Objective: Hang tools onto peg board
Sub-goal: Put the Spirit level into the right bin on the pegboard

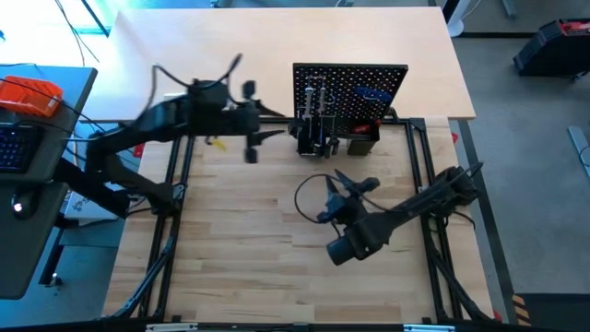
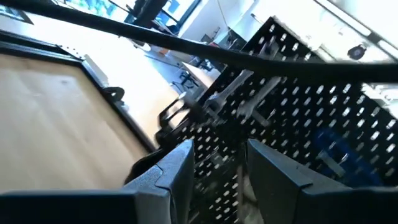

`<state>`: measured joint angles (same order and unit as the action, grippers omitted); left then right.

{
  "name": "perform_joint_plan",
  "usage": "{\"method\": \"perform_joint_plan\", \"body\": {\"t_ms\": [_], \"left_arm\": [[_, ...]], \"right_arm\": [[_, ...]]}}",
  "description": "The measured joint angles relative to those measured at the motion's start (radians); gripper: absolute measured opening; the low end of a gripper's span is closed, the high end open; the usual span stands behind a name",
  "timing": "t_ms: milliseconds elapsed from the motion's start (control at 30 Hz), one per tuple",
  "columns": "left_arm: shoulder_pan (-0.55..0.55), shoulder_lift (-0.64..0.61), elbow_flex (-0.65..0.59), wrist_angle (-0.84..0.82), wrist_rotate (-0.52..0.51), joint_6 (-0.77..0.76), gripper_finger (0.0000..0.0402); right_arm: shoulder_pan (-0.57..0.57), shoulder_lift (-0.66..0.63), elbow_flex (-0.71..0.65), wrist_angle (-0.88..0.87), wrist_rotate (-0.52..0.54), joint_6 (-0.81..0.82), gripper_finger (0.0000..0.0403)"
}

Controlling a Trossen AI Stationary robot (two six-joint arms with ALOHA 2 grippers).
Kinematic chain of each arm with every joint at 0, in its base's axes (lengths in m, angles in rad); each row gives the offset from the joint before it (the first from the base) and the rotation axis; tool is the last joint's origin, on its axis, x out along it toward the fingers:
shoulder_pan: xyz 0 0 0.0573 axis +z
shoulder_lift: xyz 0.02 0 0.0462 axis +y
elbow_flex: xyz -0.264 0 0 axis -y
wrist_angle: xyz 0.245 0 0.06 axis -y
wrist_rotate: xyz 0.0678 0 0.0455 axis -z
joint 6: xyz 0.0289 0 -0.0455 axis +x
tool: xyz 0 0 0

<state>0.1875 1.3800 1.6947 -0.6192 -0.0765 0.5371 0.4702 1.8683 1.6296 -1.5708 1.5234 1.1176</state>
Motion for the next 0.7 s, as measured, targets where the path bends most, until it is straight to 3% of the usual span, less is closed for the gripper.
{"method": "perform_joint_plan", "body": {"t_ms": [233, 367, 500, 700], "left_arm": [[0.000, -0.094, 0.000, -0.230, 0.000, -0.096, 0.0154], [0.000, -0.103, 0.000, -0.341, 0.001, -0.137, 0.0154], [-0.001, -0.100, -0.014, -0.398, 0.003, -0.166, 0.0154], [-0.001, -0.099, -0.073, -0.437, 0.013, -0.173, 0.0154]], "right_arm": [[-0.033, 0.000, 0.268, 0.000, -0.026, -0.363, 0.0140], [-0.068, -0.001, 0.417, 0.001, -0.115, -0.586, 0.0140], [-0.134, -0.005, 0.560, 0.000, -0.286, -0.796, 0.0140], [-0.248, -0.027, 0.726, 0.030, -0.630, -1.072, 0.0140]]}}
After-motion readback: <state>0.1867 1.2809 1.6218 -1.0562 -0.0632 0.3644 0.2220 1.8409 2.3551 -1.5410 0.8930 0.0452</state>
